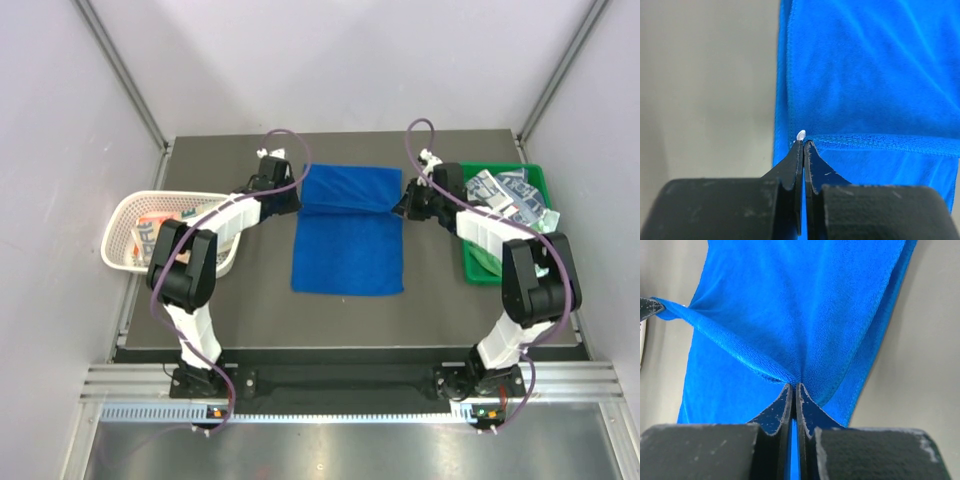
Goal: Fold and stack the towels
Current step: Fold the towel
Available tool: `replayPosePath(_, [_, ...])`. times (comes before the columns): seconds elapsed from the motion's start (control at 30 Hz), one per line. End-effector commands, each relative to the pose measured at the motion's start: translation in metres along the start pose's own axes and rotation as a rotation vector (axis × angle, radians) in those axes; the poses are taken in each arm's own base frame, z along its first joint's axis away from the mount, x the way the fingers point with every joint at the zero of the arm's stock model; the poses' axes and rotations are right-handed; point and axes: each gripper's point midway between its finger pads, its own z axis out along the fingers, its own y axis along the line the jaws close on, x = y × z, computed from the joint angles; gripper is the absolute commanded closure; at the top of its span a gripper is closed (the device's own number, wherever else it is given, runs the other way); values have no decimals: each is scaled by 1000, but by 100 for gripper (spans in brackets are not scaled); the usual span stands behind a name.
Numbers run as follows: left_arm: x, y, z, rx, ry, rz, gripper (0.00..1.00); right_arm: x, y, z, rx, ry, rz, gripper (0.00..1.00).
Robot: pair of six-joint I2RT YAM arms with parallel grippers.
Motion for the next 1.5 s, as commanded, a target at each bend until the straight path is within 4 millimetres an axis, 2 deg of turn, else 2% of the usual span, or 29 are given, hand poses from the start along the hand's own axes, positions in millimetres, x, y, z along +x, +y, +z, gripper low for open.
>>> replayPosePath(0.0, [-3,4,-23,-40,-7,9,100,-5,10,-12,-8,-31,-44,100])
replayPosePath(0.2, [10,0,-35,-44,25,19,100,20,14,-20,22,23,-55,100])
replayPosePath(0.33, [25,-1,-43,-54,52,17,100,36,24,-24,24,59,-76,100])
replayPosePath(0.5, [39,-6,-55,-50,62,47,100,50,22,-29,51,93,-77,100])
replayPosePath(0.67, [48,0,-66,-73,64,54,100,60,17,-38,81,111,-86,100])
replayPosePath(1.1, [68,6,-82,-79,84,67,100,75,15,-60,92,114,-95,100])
replayPosePath(1.47, [71,3,-98,-65,75,75,100,83,23,-68,78,116,-109,100])
